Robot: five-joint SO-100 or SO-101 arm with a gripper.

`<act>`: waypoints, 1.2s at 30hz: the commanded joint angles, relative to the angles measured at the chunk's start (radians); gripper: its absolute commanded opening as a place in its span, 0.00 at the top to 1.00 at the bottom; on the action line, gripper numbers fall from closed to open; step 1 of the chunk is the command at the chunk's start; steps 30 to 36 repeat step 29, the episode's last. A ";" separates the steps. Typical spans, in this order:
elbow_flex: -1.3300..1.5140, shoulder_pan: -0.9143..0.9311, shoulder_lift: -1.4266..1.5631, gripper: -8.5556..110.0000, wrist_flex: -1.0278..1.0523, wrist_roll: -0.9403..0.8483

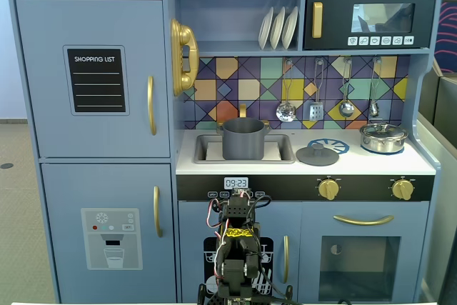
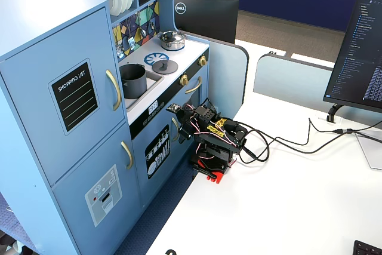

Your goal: Take off the lid from the gray recipient and place it on the counter

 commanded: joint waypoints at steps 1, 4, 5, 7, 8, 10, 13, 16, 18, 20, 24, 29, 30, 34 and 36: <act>0.009 -0.025 0.000 0.92 0.170 0.049; 0.009 -0.025 0.000 0.92 0.170 0.051; 0.009 -0.023 0.000 0.92 0.170 0.063; 0.009 -0.023 0.000 0.92 0.170 0.064; 0.009 -0.023 0.000 0.91 0.170 0.063; 0.009 -0.017 0.000 0.91 0.170 0.064; 0.009 -0.014 0.000 0.91 0.170 0.064; 0.009 -0.014 0.000 0.91 0.170 0.064; 0.009 -0.014 0.000 0.91 0.170 0.064; 0.009 -0.014 0.000 0.91 0.170 0.064; 0.009 -0.014 0.000 0.90 0.170 0.064; 0.009 -0.014 0.000 0.90 0.170 0.064; 0.009 -0.014 0.000 0.90 0.170 0.064; 0.009 -0.014 0.000 0.90 0.170 0.064; 0.009 -0.014 0.000 0.90 0.170 0.064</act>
